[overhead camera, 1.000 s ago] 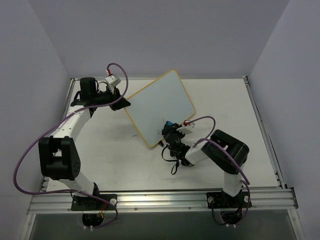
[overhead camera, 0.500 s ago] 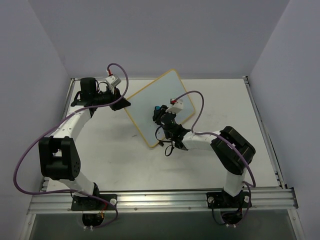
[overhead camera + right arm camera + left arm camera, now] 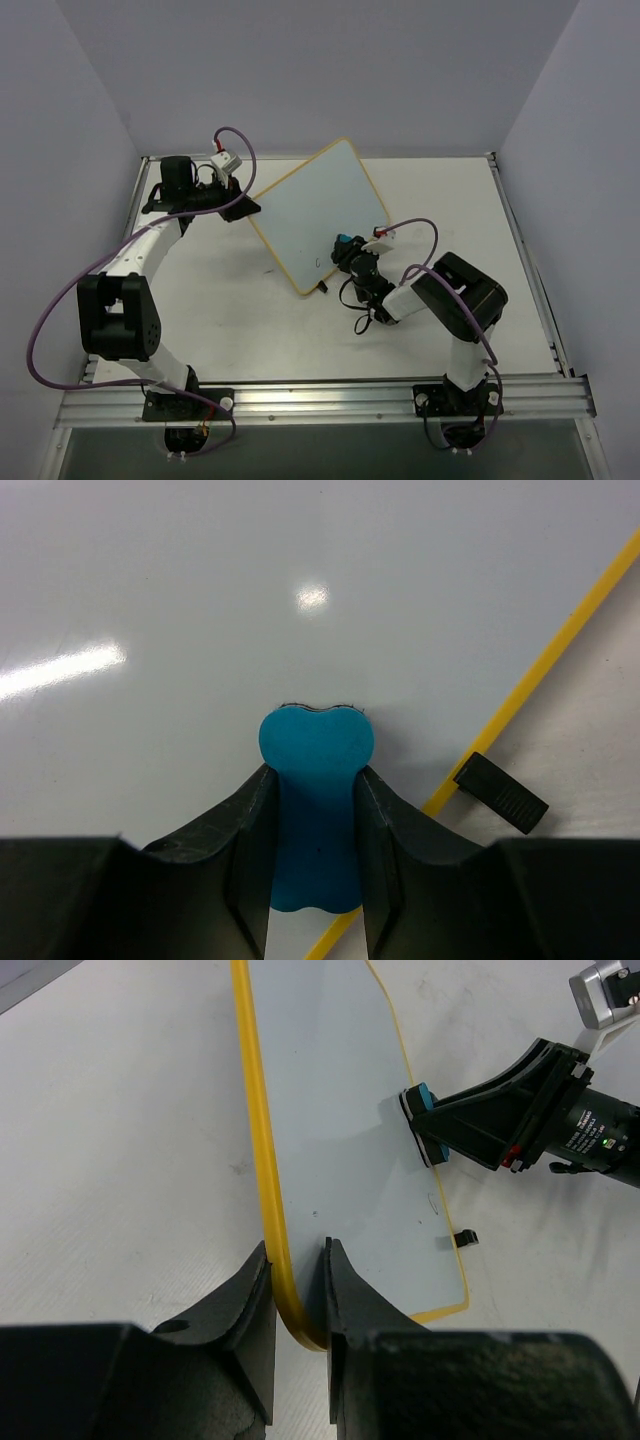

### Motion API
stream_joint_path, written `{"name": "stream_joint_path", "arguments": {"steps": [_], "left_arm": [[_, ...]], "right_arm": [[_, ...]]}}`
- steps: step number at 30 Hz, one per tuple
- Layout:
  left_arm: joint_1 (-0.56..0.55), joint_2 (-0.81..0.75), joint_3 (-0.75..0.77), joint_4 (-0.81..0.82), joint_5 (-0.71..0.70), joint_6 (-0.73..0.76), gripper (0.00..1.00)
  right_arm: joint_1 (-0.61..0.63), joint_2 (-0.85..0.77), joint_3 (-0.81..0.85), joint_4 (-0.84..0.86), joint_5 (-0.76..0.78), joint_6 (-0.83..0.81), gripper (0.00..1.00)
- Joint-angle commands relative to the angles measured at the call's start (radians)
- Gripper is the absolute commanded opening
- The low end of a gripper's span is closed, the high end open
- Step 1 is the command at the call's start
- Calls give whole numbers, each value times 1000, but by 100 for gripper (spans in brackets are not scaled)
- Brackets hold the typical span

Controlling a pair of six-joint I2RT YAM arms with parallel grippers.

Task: Erase the whiteboard

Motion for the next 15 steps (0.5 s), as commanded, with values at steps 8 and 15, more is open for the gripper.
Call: {"name": "stream_joint_path", "arguments": {"steps": [8,15], "left_arm": [[-51,-42,-3,64,73,148,2],[-51,-38,-2,61,73,148,2]], "right_arm": [[145,-34,178,-493,-57,-97,0],[298,-68,334,-548,-5,-113,0]]}}
